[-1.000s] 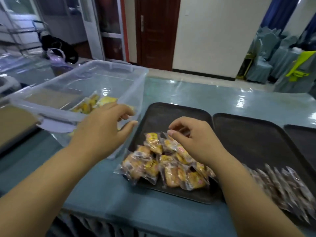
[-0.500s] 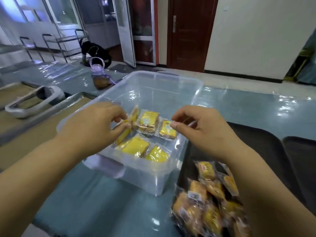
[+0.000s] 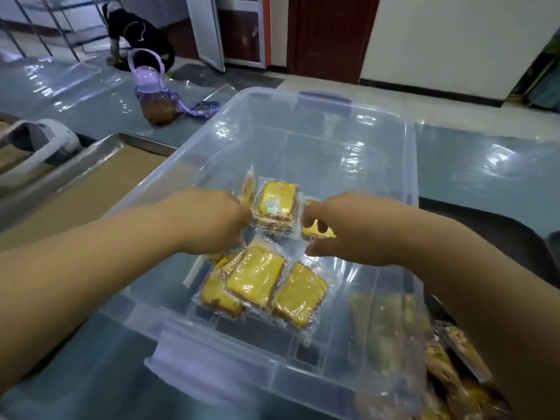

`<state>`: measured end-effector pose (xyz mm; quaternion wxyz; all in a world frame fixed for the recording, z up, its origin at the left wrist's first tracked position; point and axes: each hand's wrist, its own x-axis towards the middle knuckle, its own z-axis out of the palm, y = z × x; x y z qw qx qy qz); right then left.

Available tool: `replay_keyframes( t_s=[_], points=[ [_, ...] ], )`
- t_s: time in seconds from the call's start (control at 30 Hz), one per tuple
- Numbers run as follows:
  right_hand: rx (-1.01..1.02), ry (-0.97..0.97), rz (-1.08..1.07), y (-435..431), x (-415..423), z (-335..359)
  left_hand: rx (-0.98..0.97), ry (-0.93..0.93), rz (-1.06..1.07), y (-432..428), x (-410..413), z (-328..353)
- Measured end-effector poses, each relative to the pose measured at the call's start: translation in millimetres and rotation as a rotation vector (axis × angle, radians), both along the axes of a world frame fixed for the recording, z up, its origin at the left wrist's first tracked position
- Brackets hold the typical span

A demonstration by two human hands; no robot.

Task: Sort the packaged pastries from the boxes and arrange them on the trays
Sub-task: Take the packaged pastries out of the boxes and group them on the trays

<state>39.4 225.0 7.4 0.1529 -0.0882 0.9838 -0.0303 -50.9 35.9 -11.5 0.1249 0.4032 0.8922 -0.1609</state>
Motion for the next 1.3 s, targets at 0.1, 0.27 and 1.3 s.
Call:
replay_keyframes(
  t_s=[0.1, 0.27, 1.3],
  points=[
    [0.075, -0.076, -0.047, -4, -19, -4, -0.153, -0.057, -0.069, 15, -21, -20],
    [0.186, -0.111, -0.119, -5, -53, -16, -0.204, -0.124, -0.175, 41, -50, -57],
    [0.265, -0.413, -0.096, -6, -69, -79, -0.150, -0.213, -0.207, 57, -66, -63]
  ],
)
